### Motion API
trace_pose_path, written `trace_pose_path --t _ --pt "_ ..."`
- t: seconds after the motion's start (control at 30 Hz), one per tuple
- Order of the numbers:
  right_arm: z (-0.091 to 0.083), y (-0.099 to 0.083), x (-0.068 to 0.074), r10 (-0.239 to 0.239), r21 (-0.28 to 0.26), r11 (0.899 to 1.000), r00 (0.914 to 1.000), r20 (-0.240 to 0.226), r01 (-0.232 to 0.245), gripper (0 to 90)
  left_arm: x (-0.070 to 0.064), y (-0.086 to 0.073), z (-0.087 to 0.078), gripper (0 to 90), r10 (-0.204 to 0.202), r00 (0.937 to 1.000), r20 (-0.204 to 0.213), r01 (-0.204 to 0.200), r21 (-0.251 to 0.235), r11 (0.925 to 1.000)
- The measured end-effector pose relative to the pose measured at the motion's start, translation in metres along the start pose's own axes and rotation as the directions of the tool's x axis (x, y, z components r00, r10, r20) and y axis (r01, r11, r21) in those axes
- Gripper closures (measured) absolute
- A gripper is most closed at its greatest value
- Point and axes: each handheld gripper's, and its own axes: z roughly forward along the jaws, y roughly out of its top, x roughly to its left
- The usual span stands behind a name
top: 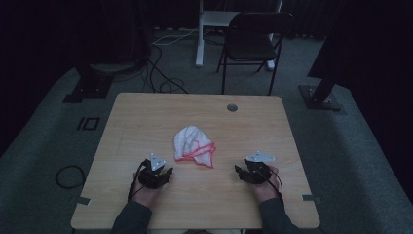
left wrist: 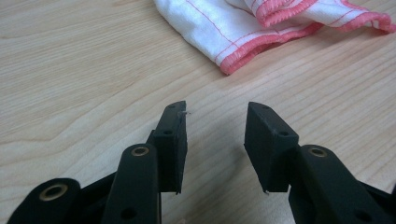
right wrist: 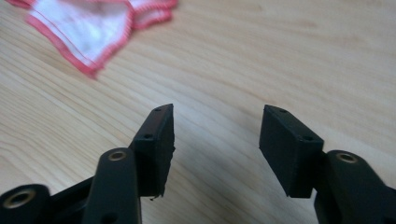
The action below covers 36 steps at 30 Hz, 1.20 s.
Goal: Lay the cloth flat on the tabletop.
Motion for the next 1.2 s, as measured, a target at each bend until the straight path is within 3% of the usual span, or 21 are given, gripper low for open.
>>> trace_pose_path --t 0.2,0.57,1.2 --pt "-0.006 0.006 0.007 -0.016 -0.027 1.000 0.9997 -0.017 0.015 49.8 0.001 0.004 0.006 60.7 -0.001 1.0000 -0.005 0.001 0.007 1.0000" --pt "-0.003 0.012 0.018 -0.051 -0.023 0.998 0.9981 -0.034 0.050 51.5 -0.001 0.013 0.020 62.1 0.004 0.9999 -0.009 -0.004 0.012 0.9999" --pt "0.015 0.020 0.045 -0.120 -0.013 0.993 0.9895 -0.080 0.119 52.5 -0.006 0.024 0.033 58.9 -0.015 0.9999 0.005 0.015 0.004 0.9999"
